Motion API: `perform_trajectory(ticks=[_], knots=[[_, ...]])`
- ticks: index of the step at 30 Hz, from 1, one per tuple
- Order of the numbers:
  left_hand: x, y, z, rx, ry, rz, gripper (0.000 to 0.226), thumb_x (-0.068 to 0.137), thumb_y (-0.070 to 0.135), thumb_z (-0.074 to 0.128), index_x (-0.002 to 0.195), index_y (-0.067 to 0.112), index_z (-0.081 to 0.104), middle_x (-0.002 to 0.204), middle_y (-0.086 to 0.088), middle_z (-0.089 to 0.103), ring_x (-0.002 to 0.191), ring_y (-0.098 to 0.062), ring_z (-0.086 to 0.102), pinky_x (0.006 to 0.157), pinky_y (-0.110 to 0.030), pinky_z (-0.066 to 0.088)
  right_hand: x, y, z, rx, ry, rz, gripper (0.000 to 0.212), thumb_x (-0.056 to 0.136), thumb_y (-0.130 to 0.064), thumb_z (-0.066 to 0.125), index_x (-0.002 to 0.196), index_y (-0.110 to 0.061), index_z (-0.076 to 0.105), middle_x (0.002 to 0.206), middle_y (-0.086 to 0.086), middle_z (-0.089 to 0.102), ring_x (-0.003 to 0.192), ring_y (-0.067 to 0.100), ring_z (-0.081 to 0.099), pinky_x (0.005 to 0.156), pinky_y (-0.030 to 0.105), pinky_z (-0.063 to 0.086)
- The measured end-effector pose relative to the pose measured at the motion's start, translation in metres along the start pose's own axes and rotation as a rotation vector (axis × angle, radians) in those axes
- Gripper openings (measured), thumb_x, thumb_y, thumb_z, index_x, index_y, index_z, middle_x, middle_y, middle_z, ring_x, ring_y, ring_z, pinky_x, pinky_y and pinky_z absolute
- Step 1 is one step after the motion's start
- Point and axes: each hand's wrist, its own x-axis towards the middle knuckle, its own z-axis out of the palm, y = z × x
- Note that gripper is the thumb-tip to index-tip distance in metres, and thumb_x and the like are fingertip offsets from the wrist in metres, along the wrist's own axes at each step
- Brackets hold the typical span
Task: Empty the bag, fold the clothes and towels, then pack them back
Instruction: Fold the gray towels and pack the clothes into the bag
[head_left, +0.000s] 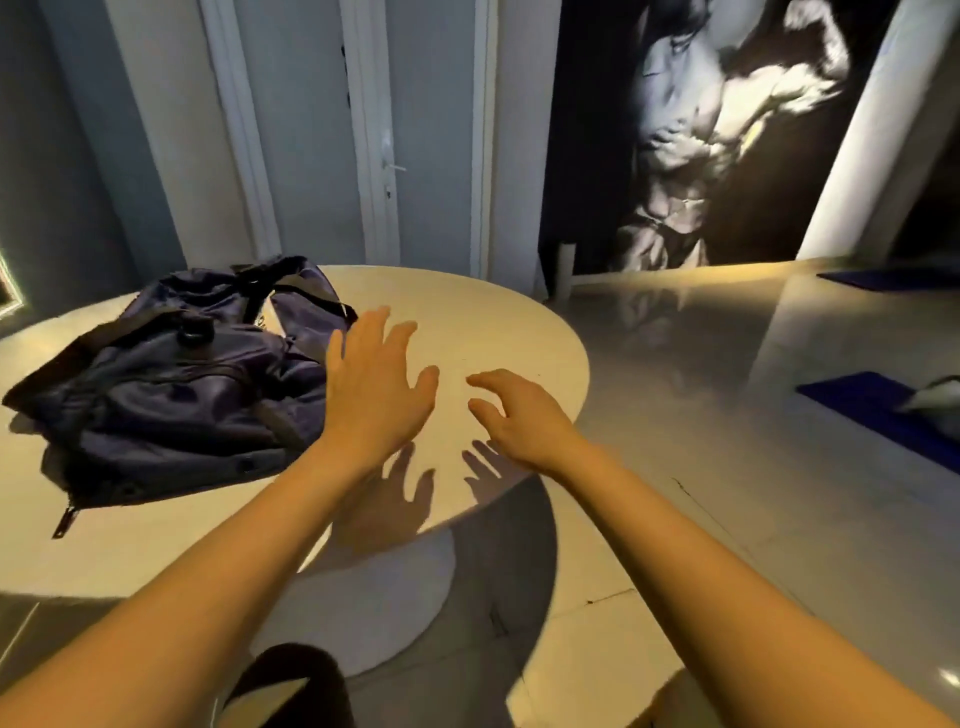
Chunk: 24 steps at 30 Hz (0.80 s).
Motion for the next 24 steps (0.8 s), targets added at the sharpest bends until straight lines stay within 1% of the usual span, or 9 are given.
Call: perform_trajectory(ticks=[3, 5, 8, 10, 16, 20, 24], knots=[[-0.011, 0.076, 0.035, -0.080, -0.141, 0.050, 0.055, 0.098, 0.046, 0.060, 0.147, 0.022, 0.051, 0.163, -0.007, 0.036, 0.150, -0.029, 0.030, 0.125, -0.049, 0.021, -0.044, 0.053, -0.034, 0.005, 0.036, 0.097, 0.041, 0.106, -0.031, 0.048, 0.144, -0.017, 0.053, 0.151, 0.002, 0.050, 0.138, 0.021, 0.046, 0.112, 0.031, 0.033], [-0.019, 0.120, 0.059, -0.108, -0.208, 0.099, 0.054, 0.098, 0.047, 0.059, 0.146, 0.023, 0.051, 0.161, -0.005, 0.039, 0.149, -0.027, 0.033, 0.122, -0.045, 0.025, -0.069, 0.086, -0.052, 0.014, 0.068, 0.166, 0.039, 0.105, -0.029, 0.051, 0.141, -0.016, 0.056, 0.147, 0.003, 0.054, 0.134, 0.022, 0.050, 0.110, 0.034, 0.038], [-0.029, 0.178, 0.092, -0.136, -0.304, 0.201, 0.053, 0.096, 0.044, 0.060, 0.142, 0.018, 0.056, 0.151, -0.006, 0.051, 0.138, -0.027, 0.045, 0.113, -0.043, 0.037, -0.105, 0.134, -0.073, 0.032, 0.120, 0.266, 0.036, 0.103, -0.030, 0.054, 0.136, -0.016, 0.060, 0.140, 0.003, 0.058, 0.130, 0.022, 0.053, 0.110, 0.039, 0.043], [-0.035, 0.214, 0.116, -0.176, -0.360, 0.255, 0.051, 0.095, 0.043, 0.061, 0.139, 0.017, 0.059, 0.145, -0.005, 0.056, 0.132, -0.026, 0.049, 0.109, -0.042, 0.042, -0.127, 0.166, -0.086, 0.040, 0.157, 0.339, 0.036, 0.102, -0.032, 0.055, 0.134, -0.018, 0.061, 0.139, 0.002, 0.059, 0.129, 0.021, 0.054, 0.109, 0.042, 0.044], [-0.060, 0.307, 0.205, -0.289, -0.526, 0.363, 0.046, 0.096, 0.044, 0.061, 0.136, 0.022, 0.057, 0.141, 0.001, 0.055, 0.132, -0.020, 0.047, 0.107, -0.039, 0.043, -0.193, 0.256, -0.105, 0.077, 0.227, 0.588, 0.034, 0.103, -0.033, 0.054, 0.133, -0.020, 0.063, 0.137, -0.001, 0.063, 0.125, 0.018, 0.058, 0.104, 0.039, 0.049], [-0.082, 0.351, 0.271, -0.328, -0.681, 0.443, 0.047, 0.095, 0.043, 0.062, 0.136, 0.021, 0.058, 0.142, 0.000, 0.056, 0.132, -0.021, 0.048, 0.108, -0.042, 0.045, -0.237, 0.318, -0.100, 0.118, 0.257, 0.760, 0.032, 0.102, -0.030, 0.055, 0.131, -0.020, 0.064, 0.134, -0.002, 0.064, 0.123, 0.018, 0.059, 0.103, 0.040, 0.049], [-0.105, 0.378, 0.338, -0.314, -0.837, 0.498, 0.047, 0.095, 0.041, 0.063, 0.136, 0.019, 0.059, 0.143, -0.003, 0.056, 0.133, -0.025, 0.047, 0.107, -0.041, 0.044, -0.277, 0.369, -0.081, 0.174, 0.259, 0.926, 0.031, 0.103, -0.026, 0.054, 0.132, -0.016, 0.064, 0.135, 0.002, 0.064, 0.122, 0.021, 0.059, 0.104, 0.041, 0.049]])
